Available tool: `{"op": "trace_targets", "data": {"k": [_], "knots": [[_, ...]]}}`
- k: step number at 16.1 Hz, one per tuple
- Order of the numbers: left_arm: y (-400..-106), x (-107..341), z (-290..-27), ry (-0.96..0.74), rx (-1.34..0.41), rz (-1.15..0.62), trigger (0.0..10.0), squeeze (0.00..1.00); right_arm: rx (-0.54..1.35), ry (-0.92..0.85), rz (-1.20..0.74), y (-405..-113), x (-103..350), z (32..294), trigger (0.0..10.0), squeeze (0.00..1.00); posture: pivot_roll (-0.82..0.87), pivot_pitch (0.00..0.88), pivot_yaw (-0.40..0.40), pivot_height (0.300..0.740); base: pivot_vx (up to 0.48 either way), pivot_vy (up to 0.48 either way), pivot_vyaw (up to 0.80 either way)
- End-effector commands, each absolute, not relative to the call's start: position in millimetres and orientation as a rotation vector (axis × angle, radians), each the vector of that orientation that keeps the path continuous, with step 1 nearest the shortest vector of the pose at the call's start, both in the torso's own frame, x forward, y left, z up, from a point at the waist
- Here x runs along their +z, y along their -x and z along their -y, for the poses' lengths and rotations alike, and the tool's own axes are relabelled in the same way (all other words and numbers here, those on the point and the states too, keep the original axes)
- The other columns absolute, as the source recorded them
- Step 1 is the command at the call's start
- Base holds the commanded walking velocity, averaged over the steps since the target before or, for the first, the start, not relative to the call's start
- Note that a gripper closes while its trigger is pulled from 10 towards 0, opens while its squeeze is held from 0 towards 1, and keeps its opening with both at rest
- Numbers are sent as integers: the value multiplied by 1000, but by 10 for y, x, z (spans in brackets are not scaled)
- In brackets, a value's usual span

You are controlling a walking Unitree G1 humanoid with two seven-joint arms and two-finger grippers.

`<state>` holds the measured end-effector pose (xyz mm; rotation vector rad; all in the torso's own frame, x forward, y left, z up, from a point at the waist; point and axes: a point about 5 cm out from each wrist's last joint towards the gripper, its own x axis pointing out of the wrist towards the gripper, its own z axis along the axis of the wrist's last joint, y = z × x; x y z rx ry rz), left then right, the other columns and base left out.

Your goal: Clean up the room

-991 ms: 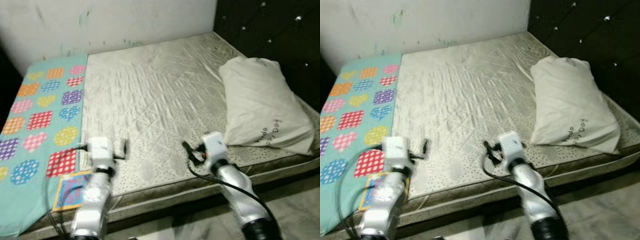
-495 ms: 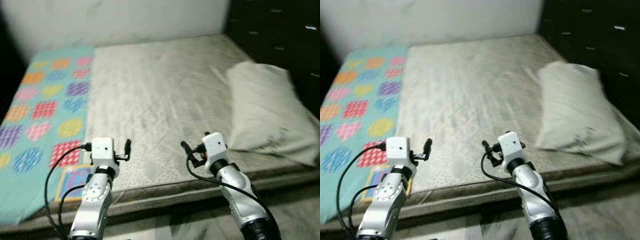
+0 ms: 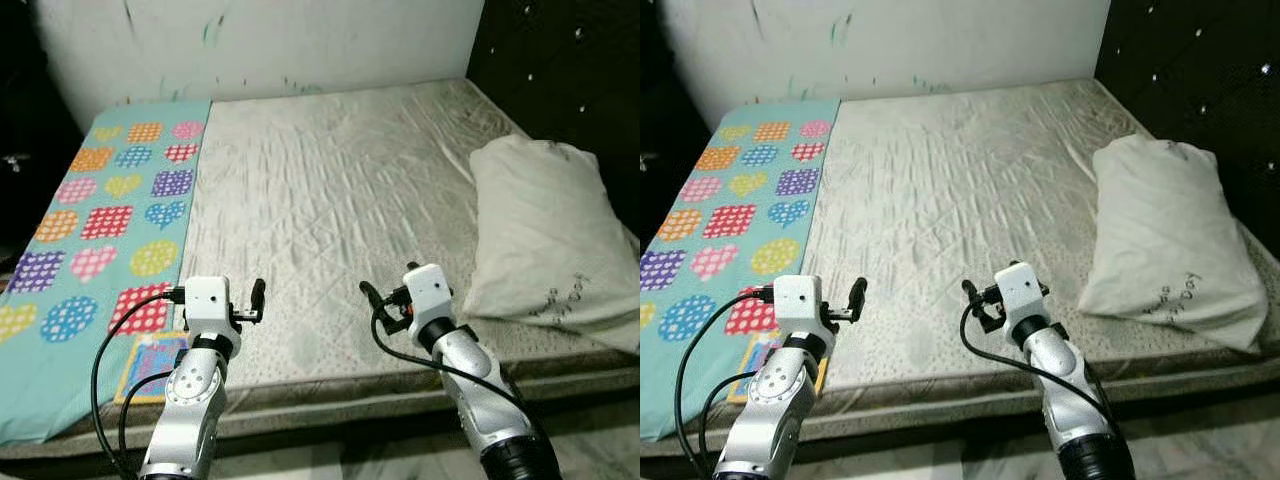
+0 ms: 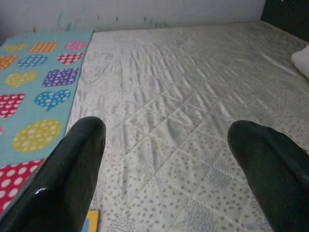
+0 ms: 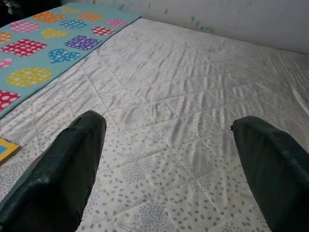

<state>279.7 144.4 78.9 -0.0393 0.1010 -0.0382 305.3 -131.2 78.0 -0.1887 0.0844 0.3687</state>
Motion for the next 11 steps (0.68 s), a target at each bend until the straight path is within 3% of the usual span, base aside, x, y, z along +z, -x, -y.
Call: {"op": "trace_targets", "data": {"k": [1, 6, 11], "knots": [[-2789, 800, -1500, 36, -30, -96, 10000, 0, 377, 178, -83, -3048, 785, 1281, 10000, 0, -121, 68, 39, 740, 304, 0, 0], [-2793, 777, -1490, 37, -28, -116, 10000, 0, 374, 180, -85, -3037, 773, 1284, 10000, 0, -121, 70, 43, 740, 296, 0, 0], [-2800, 754, -1488, 25, -18, -128, 10000, 0, 372, 181, -87, -3035, 768, 1285, 10000, 0, -121, 73, 42, 740, 0, 0, 0]]}}
